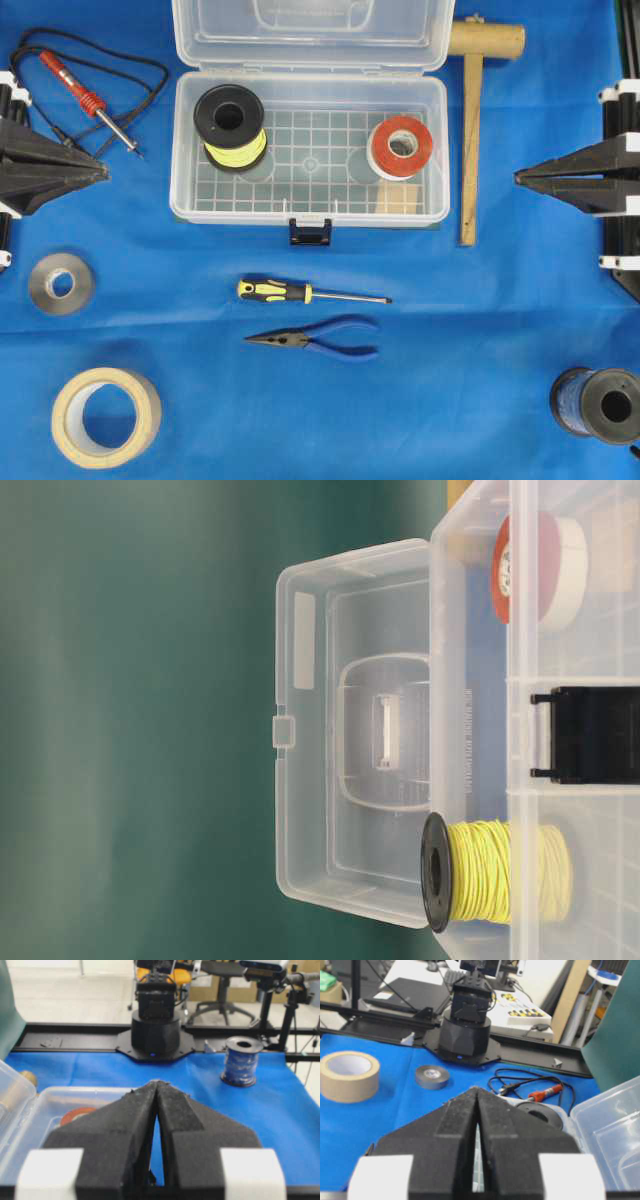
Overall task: Close the tool box with the left arm.
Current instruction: 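Move the left gripper up and over toward the open clear lid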
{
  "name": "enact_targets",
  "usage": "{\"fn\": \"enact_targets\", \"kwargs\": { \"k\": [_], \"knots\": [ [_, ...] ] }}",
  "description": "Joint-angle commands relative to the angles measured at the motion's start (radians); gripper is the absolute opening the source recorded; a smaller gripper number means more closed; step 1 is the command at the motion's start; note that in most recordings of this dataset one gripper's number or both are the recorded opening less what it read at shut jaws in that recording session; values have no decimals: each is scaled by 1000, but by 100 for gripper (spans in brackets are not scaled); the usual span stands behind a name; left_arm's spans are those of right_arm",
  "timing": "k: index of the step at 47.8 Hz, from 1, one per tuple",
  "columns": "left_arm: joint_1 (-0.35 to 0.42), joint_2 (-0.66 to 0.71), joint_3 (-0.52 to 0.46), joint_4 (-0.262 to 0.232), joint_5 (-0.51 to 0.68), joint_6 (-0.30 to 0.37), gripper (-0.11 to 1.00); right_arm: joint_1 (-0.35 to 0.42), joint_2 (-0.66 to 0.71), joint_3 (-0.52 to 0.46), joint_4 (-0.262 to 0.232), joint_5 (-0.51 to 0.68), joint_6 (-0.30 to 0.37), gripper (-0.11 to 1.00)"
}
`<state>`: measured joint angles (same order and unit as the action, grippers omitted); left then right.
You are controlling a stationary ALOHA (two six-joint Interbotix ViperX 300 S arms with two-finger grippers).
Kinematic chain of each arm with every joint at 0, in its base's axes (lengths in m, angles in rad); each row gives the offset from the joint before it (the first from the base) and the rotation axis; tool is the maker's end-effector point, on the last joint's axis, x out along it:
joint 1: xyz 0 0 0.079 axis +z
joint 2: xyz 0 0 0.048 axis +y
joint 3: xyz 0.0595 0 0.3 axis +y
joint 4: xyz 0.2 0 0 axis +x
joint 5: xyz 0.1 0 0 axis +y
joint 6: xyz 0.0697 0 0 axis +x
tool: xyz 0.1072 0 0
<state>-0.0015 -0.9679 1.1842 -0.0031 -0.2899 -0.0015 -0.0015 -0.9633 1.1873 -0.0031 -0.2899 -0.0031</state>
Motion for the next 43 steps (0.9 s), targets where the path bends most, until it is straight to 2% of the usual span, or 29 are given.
{"fn": "enact_targets", "kwargs": {
  "k": [1,7,13,28,32,40,43],
  "knots": [
    [21,14,-32,-28,-15,11,0,-3,3,-41,-2,-2,-8,0],
    [63,54,-46,-28,-37,23,0,-11,6,-49,-3,0,-8,0],
    [140,126,-87,-34,-94,31,0,-31,6,-51,-3,2,-8,0],
    [422,322,-216,-32,-109,34,2,-37,23,-46,-3,3,-9,0],
    [485,388,-256,-32,-110,32,17,-38,26,-44,-5,3,-11,0],
    [568,520,-348,-32,-106,34,67,-40,37,-43,-12,3,-12,0],
    [591,569,-388,-32,-101,35,82,-41,40,-43,-14,5,-12,0]
  ]
}}
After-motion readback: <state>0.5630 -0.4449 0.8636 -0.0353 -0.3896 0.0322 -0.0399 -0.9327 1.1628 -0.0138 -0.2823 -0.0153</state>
